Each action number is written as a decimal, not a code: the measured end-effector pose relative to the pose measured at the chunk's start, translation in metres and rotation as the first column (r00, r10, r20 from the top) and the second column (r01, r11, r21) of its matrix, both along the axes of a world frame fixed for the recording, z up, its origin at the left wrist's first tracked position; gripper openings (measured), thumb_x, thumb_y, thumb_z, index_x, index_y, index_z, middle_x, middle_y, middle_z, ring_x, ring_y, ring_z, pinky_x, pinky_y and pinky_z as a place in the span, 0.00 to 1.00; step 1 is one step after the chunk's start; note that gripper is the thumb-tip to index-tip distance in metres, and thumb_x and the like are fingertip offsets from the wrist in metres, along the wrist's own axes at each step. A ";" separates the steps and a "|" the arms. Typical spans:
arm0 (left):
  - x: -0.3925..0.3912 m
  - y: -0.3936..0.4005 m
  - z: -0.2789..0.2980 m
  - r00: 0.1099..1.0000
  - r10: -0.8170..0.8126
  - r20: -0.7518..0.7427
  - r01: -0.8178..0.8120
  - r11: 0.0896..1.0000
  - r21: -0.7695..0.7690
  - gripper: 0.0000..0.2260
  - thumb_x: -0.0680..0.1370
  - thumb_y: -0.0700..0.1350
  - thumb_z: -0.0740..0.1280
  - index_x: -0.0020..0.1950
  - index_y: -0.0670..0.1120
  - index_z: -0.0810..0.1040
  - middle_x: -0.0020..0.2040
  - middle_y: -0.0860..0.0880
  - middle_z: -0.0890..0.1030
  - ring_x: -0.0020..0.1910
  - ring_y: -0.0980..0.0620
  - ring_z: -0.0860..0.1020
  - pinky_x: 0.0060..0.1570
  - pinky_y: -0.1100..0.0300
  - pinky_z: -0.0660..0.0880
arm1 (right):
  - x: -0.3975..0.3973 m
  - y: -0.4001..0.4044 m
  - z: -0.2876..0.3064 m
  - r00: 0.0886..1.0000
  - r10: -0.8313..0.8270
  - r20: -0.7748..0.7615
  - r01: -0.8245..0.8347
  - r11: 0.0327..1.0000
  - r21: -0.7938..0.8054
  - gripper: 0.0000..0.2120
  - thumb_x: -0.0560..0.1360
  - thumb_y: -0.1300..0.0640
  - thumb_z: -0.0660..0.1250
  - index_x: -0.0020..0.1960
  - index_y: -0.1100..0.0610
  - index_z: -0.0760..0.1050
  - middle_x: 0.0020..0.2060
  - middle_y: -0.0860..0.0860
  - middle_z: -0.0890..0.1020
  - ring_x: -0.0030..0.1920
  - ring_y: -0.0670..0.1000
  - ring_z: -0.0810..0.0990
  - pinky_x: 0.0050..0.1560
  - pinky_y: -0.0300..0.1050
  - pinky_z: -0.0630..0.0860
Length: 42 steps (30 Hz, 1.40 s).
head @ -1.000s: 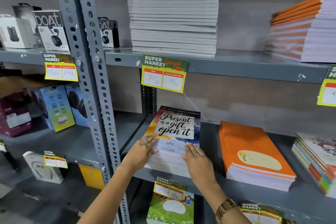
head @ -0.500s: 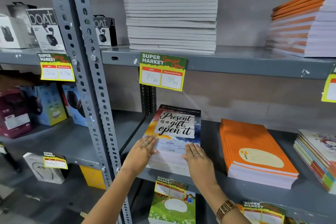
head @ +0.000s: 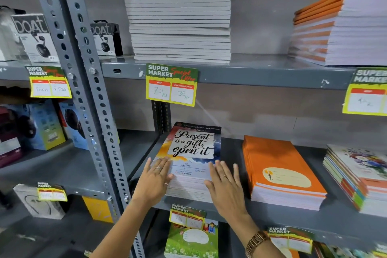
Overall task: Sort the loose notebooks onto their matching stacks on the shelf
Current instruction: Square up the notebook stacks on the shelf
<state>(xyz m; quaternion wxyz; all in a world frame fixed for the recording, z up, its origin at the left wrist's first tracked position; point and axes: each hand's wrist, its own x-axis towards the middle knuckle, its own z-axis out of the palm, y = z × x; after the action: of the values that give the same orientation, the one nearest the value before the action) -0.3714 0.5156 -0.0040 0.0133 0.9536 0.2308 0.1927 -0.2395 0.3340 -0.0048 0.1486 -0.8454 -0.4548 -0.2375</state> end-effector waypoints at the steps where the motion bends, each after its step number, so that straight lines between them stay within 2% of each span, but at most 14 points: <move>1: 0.001 -0.008 -0.001 1.000 0.006 0.018 -0.006 1.000 0.015 0.24 0.81 0.53 0.47 0.75 0.45 0.55 0.76 0.47 0.60 0.76 0.50 0.54 0.73 0.53 0.36 | 0.002 -0.009 -0.002 0.999 -0.031 -0.029 0.031 0.999 0.014 0.33 0.80 0.42 0.39 0.62 0.58 0.77 0.60 0.55 0.81 0.65 0.53 0.75 0.73 0.52 0.50; 5: 0.026 -0.051 0.000 0.999 -0.052 0.013 0.051 0.998 0.024 0.27 0.80 0.58 0.45 0.75 0.44 0.53 0.76 0.47 0.58 0.76 0.49 0.53 0.74 0.52 0.38 | 0.022 -0.054 -0.014 0.988 -0.061 -0.139 0.073 0.994 0.079 0.36 0.80 0.41 0.36 0.66 0.63 0.71 0.67 0.57 0.73 0.75 0.43 0.37 0.73 0.48 0.41; 7: 0.044 -0.076 0.004 0.994 -0.105 0.004 0.105 0.991 0.089 0.27 0.79 0.58 0.46 0.72 0.43 0.61 0.74 0.47 0.62 0.74 0.48 0.59 0.73 0.45 0.47 | 0.037 -0.078 -0.017 0.985 -0.087 -0.147 0.100 0.992 0.083 0.37 0.80 0.42 0.35 0.65 0.64 0.73 0.66 0.58 0.74 0.74 0.41 0.34 0.73 0.46 0.41; 11: 0.079 -0.120 0.012 0.975 -0.224 0.012 0.218 0.958 0.188 0.19 0.73 0.53 0.68 0.59 0.45 0.79 0.60 0.49 0.81 0.61 0.52 0.78 0.58 0.54 0.75 | 0.067 -0.120 -0.013 0.966 -0.179 -0.189 0.195 0.978 0.068 0.39 0.80 0.45 0.33 0.60 0.65 0.77 0.60 0.60 0.80 0.68 0.54 0.71 0.74 0.38 0.41; 13: 0.095 -0.135 0.012 0.966 -0.257 0.014 0.254 0.963 0.087 0.21 0.76 0.51 0.65 0.65 0.43 0.73 0.66 0.46 0.76 0.67 0.49 0.73 0.67 0.55 0.68 | 0.079 -0.137 -0.012 0.951 -0.246 -0.187 0.253 0.967 0.015 0.40 0.80 0.45 0.32 0.59 0.64 0.79 0.58 0.59 0.82 0.60 0.58 0.80 0.74 0.41 0.54; 15: 0.114 -0.150 0.011 0.953 -0.303 0.020 0.303 0.953 0.005 0.22 0.81 0.50 0.53 0.73 0.43 0.60 0.75 0.47 0.61 0.75 0.49 0.58 0.73 0.60 0.47 | 0.093 -0.152 -0.013 0.941 -0.278 -0.192 0.277 0.960 -0.034 0.44 0.78 0.41 0.29 0.62 0.63 0.77 0.61 0.58 0.80 0.62 0.57 0.78 0.69 0.49 0.68; 17: 0.133 -0.163 0.007 0.946 -0.323 0.025 0.323 0.946 -0.004 0.22 0.82 0.51 0.49 0.75 0.44 0.54 0.77 0.48 0.56 0.76 0.51 0.52 0.70 0.63 0.39 | 0.109 -0.163 -0.015 0.947 -0.257 -0.192 0.260 0.965 -0.007 0.50 0.71 0.35 0.22 0.69 0.61 0.69 0.69 0.56 0.72 0.70 0.56 0.69 0.71 0.50 0.61; 19: 0.150 -0.174 0.004 0.938 -0.345 -0.002 0.345 0.938 0.015 0.22 0.82 0.50 0.48 0.75 0.44 0.54 0.77 0.47 0.56 0.76 0.51 0.52 0.70 0.63 0.38 | 0.124 -0.172 -0.019 0.950 -0.230 -0.209 0.231 0.973 -0.020 0.52 0.66 0.32 0.19 0.74 0.58 0.61 0.74 0.53 0.64 0.74 0.52 0.61 0.74 0.45 0.50; 26: 0.184 -0.190 0.000 0.915 -0.326 -0.236 0.345 0.937 0.044 0.25 0.82 0.53 0.47 0.75 0.41 0.50 0.78 0.44 0.53 0.77 0.48 0.49 0.76 0.56 0.43 | 0.144 -0.180 -0.025 0.965 -0.183 -0.189 0.163 0.980 -0.117 0.29 0.80 0.42 0.45 0.77 0.55 0.50 0.77 0.51 0.52 0.77 0.49 0.49 0.71 0.37 0.28; 29: 0.184 -0.187 -0.004 0.911 -0.310 -0.273 0.331 0.943 0.030 0.26 0.82 0.54 0.46 0.75 0.42 0.48 0.78 0.45 0.53 0.77 0.50 0.49 0.77 0.56 0.44 | 0.142 -0.180 -0.024 0.966 -0.157 -0.203 0.133 0.983 -0.127 0.29 0.80 0.42 0.45 0.76 0.57 0.55 0.76 0.52 0.59 0.76 0.51 0.54 0.61 0.33 0.16; 33: 0.183 -0.184 -0.005 0.912 -0.319 -0.257 0.337 0.941 0.027 0.25 0.82 0.53 0.47 0.75 0.43 0.49 0.78 0.46 0.54 0.77 0.51 0.50 0.77 0.58 0.44 | 0.140 -0.181 -0.016 0.974 -0.186 -0.133 0.162 0.972 -0.172 0.22 0.73 0.46 0.67 0.59 0.60 0.79 0.57 0.54 0.83 0.59 0.53 0.81 0.71 0.39 0.27; 36: 0.184 -0.185 -0.004 0.914 -0.317 -0.253 0.333 0.943 0.021 0.24 0.82 0.52 0.48 0.75 0.43 0.50 0.78 0.46 0.55 0.77 0.51 0.50 0.76 0.59 0.44 | 0.138 -0.182 -0.009 0.966 -0.168 -0.195 0.134 0.976 -0.174 0.36 0.80 0.43 0.38 0.54 0.58 0.82 0.51 0.52 0.86 0.54 0.51 0.84 0.73 0.40 0.32; 39: 0.184 -0.185 -0.006 0.930 -0.308 -0.199 0.315 0.949 0.000 0.24 0.81 0.52 0.50 0.75 0.45 0.51 0.77 0.47 0.56 0.76 0.52 0.52 0.75 0.60 0.46 | 0.142 -0.184 -0.012 0.969 -0.157 -0.191 0.124 0.977 -0.171 0.54 0.67 0.35 0.17 0.69 0.55 0.69 0.68 0.52 0.74 0.70 0.50 0.70 0.74 0.39 0.36; 42: 0.183 -0.184 -0.009 0.939 -0.300 -0.166 0.304 0.953 -0.002 0.24 0.81 0.52 0.52 0.75 0.46 0.52 0.77 0.48 0.58 0.76 0.52 0.53 0.75 0.60 0.48 | 0.145 -0.186 -0.009 0.952 -0.160 -0.261 0.110 0.974 -0.196 0.58 0.61 0.33 0.13 0.73 0.54 0.62 0.73 0.49 0.67 0.74 0.50 0.63 0.71 0.42 0.47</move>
<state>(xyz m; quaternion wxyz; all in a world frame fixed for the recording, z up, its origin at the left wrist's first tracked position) -0.1885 0.3314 -0.0125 0.0123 0.9905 0.0798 0.1116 -0.0941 0.1476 -0.0141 0.1167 -0.9093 -0.3902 -0.0855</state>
